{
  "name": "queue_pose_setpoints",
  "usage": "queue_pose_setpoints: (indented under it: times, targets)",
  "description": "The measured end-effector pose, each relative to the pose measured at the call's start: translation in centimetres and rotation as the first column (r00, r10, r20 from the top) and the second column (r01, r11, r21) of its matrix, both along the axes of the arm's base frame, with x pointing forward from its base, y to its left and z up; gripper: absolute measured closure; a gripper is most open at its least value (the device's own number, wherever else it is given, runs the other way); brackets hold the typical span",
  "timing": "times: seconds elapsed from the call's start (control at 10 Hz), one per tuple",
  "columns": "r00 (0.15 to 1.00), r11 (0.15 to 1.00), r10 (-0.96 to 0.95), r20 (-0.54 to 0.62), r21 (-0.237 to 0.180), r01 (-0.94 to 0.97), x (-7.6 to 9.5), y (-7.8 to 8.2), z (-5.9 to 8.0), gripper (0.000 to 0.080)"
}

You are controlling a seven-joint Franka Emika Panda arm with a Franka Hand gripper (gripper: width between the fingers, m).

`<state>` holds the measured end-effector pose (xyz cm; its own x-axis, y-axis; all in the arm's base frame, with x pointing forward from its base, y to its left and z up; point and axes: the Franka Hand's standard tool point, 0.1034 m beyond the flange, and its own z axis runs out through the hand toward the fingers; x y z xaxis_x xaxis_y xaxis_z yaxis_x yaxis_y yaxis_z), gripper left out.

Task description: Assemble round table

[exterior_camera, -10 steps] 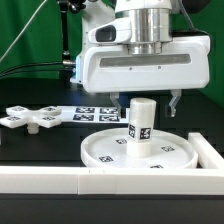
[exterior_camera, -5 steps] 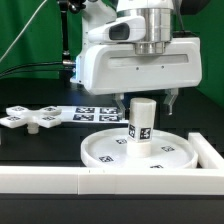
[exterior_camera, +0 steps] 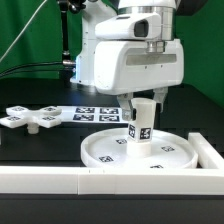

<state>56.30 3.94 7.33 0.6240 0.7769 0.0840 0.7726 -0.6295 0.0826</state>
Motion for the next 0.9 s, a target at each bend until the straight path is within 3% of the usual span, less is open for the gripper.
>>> queue_pose_setpoints:
  times: [0.4,0.9]
  targets:
    - [0.973,0.972,0.23,-0.006,-0.038,-0.23,-0.1,-0.61,-0.2,0.0151]
    - [0.847,0.841,0.53,-0.037,-0.106,-0.53,-0.12,-0.05,-0.19,0.0151]
